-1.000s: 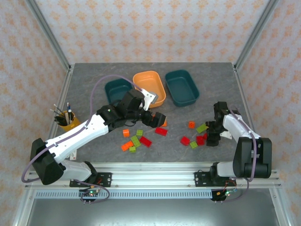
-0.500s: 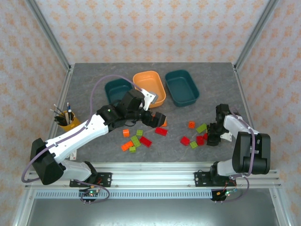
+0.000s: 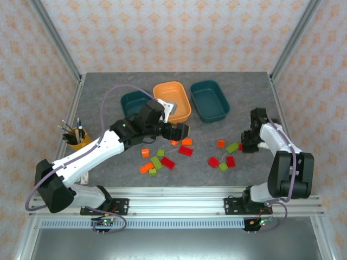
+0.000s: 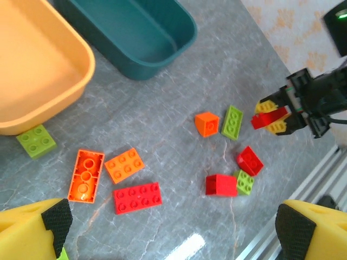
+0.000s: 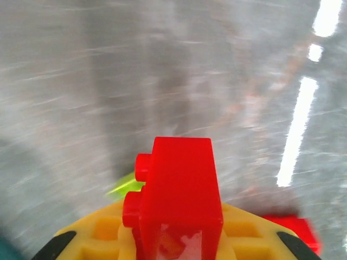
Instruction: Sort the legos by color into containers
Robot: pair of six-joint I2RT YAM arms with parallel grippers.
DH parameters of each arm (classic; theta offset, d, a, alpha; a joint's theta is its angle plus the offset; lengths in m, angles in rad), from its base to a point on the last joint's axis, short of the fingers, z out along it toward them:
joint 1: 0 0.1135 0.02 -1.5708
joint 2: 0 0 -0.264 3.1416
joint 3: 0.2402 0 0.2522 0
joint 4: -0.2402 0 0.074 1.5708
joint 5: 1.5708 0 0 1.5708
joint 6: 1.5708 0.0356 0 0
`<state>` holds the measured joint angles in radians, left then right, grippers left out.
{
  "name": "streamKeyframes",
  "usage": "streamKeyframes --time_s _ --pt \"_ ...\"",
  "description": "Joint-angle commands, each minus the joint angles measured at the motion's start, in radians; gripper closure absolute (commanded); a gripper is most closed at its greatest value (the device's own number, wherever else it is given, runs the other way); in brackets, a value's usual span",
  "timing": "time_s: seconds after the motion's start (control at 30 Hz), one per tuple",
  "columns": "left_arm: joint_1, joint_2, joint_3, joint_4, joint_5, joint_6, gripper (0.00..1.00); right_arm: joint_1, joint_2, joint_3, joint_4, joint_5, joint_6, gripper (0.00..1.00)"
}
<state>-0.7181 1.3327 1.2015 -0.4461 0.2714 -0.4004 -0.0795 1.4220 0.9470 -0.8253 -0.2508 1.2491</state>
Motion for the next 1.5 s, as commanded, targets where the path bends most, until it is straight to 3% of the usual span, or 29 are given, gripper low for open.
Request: streamKeyframes --time_s 0.0,0.17,0.27,0.67,0.83,1.03,1.23,1.33,1.47 --pt "0.066 -0.023 0.064 -0.012 -0.061 -0.100 0.01 0.088 0.003 0.200 -0.060 0.118 -0.186 0.84" --pt "0.196 -0.022 0.114 -0.027 -0.057 -0.197 0.00 0.264 0.239 0.522 -0.115 0.148 -0.362 0.85" --pt "0.247 -0.014 0.142 0.001 -0.040 -0.239 0.00 0.315 0.389 0.701 -0.150 0.153 -0.421 0.85" --pt "0.300 0.301 0.509 -0.115 0.004 -0.212 0.01 0.324 0.982 1.356 -0.356 0.115 -0.517 0.83" --pt "0.301 0.398 0.566 -0.141 0.012 -0.223 0.04 0.319 1.100 1.485 -0.400 0.090 -0.516 0.70" --pt "0.300 0.385 0.531 -0.174 -0.015 -0.241 0.06 0.324 1.042 1.485 -0.400 0.088 -0.551 0.52" --pt "0.293 0.279 0.427 -0.307 -0.086 -0.262 0.11 0.366 0.823 1.432 -0.360 0.130 -0.642 0.46" --pt "0.282 0.197 0.311 -0.369 -0.114 -0.291 0.13 0.420 0.644 1.260 -0.248 0.154 -0.718 0.46" --pt "0.249 0.097 0.119 -0.439 -0.156 -0.314 0.19 0.538 0.306 0.807 0.087 0.105 -0.834 0.41"
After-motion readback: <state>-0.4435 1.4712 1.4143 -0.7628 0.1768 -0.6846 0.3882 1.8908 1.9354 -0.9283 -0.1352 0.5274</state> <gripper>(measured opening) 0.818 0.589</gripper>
